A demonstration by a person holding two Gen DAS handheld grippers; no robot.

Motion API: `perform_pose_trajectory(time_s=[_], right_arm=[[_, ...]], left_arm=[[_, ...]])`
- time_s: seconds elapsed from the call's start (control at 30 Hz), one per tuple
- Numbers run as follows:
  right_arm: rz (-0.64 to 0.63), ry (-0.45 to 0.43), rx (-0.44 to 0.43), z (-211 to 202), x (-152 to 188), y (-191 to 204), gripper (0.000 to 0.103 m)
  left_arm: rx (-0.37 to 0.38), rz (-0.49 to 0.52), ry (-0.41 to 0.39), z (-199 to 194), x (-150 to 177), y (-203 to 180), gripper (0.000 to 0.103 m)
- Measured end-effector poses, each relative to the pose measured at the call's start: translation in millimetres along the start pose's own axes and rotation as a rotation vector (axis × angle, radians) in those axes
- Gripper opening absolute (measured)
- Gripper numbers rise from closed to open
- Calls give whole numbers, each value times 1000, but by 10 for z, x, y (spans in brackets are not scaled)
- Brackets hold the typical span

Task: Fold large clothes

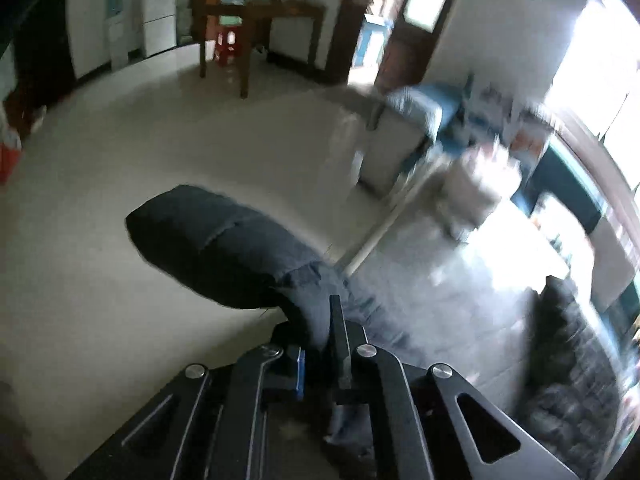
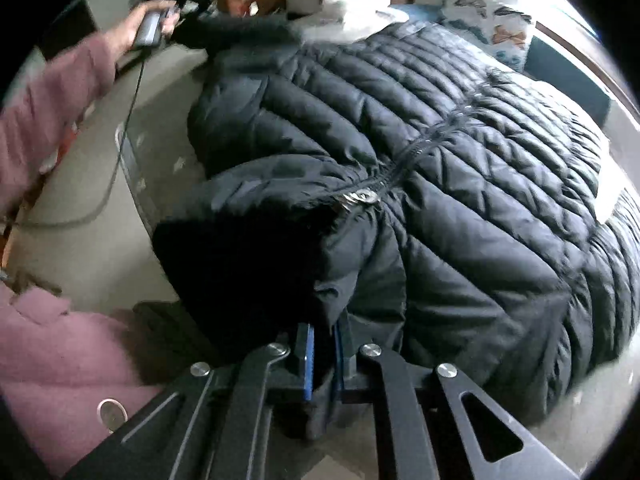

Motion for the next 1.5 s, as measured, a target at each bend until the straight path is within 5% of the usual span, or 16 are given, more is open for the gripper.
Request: perform_pose_trajectory(time_s=[0.17,0.3,0.53,0.57,0.63,0.7,0.83,1.07,1.27,1.5], right_arm=[[62,-18,-56,-154,-14,-268,16],[48,-65,-22,-319,14,-444,44],[138,-145,-14,-648,107,-879,50],[158,-159,-9,-695,114,-972,50],[216,-186,4,-794,125,-1226,50],[314,-209,12,-859,151,-1596,50],[529,-235,101,-899,250,-2511,50],[871,-251,189,-670,447,-3984,50],[1050,-272,119,-334,572,-4673,50],[1106,-258,73,47,579,-5010,50]], left_arm=[[-17,96,6,-169,25,-100,17],[22,85,-12,-441,54,-201,19],[109,197,-88,-1157,388,-637,20],[124,220,-91,-1244,460,-736,22],[155,270,-100,-1402,632,-914,48],[207,346,-110,-1541,886,-1246,59],[309,530,-84,-1678,1469,-1957,59],[518,866,127,-1536,2852,-3251,61],[609,1015,326,-1267,3825,-3645,61],[588,1118,375,-1032,4434,-3680,61]])
Point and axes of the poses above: each gripper's, at about its wrist camera, not at the fingertips, and z roughly the way its jaws point, y to its left, x to its underside, the point moved 4 cm from there along z, roughly the way its jaws point, and after that the axes turned 1 degree about x, right-handed, at the moved point
